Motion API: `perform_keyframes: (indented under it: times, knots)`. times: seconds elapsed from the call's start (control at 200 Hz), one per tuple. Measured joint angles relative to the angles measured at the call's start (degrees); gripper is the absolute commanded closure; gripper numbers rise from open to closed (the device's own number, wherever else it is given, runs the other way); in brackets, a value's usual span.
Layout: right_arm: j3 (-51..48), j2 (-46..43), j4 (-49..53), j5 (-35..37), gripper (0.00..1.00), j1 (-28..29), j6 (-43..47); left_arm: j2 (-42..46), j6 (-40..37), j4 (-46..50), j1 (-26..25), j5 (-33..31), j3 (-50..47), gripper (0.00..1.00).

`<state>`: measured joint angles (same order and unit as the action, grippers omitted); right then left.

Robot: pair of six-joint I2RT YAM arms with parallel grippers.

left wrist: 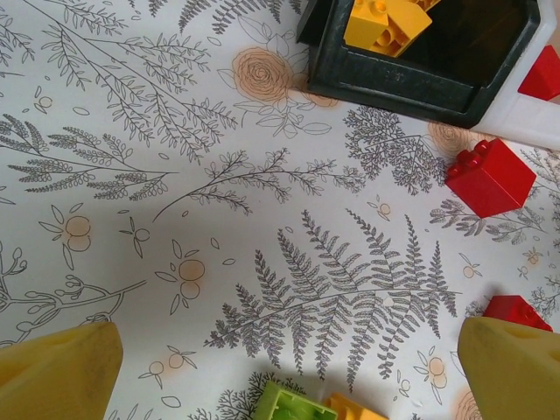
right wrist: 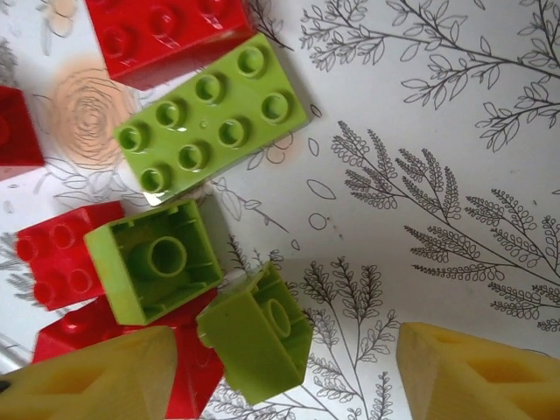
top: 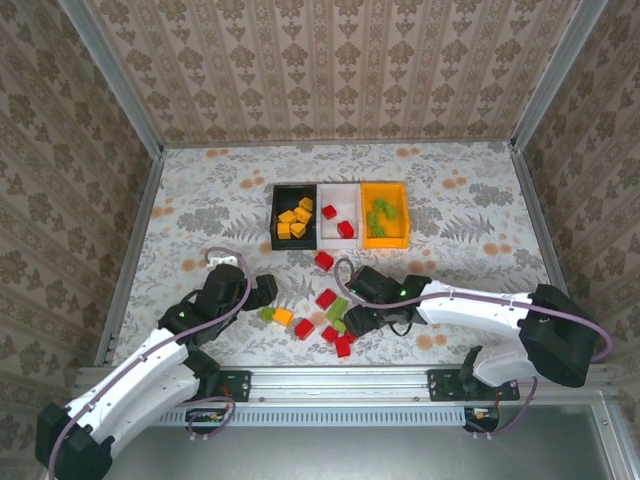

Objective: Sort the legos into containers by color

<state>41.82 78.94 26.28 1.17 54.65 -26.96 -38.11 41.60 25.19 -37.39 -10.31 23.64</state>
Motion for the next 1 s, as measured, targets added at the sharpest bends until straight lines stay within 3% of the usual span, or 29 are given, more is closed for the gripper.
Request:
perform_keyframes:
  times: [0.135,0.225,0.29,0.345,0.415,0.725,0.895,1.0]
  knots:
    - [0.17,1.79,-1.27,2.71,0.50,-0.20,-2.12,-0.04,0.17,-0.13,0.13,0.07,-0.17,0.00]
    - [-0.61,1.66,-0.35,6.14,0.52,-2.03,-3.78,-0.04,0.26,-0.28,0.37,0.22,-0.33,0.00]
    - [-1.60,0.72,0.37,7.87,0.47,-3.15,-4.33,-0.04,0.28,-0.37,0.37,0.24,-0.35,0.00]
    - [-2.14,-0.70,1.09,8.57,0.34,-3.76,-4.76,-0.07,0.28,-0.46,0.37,0.28,-0.35,0.00]
    - [-2.16,-1.86,0.94,8.52,0.26,-3.78,-4.66,-0.20,0.39,-0.81,0.37,0.28,-0.39,0.00]
    - [-2.25,-0.02,0.90,9.18,0.23,-4.57,-5.03,-0.94,0.50,-1.64,0.42,1.07,-1.01,0.00]
    - [-2.93,-0.02,1.42,9.42,0.30,-5.22,-5.14,-0.94,0.50,-1.77,0.74,1.11,-1.51,0.00]
    - [-3.32,1.16,1.95,9.42,0.40,-5.27,-5.92,-0.96,0.50,-2.12,0.81,1.14,-1.51,0.00]
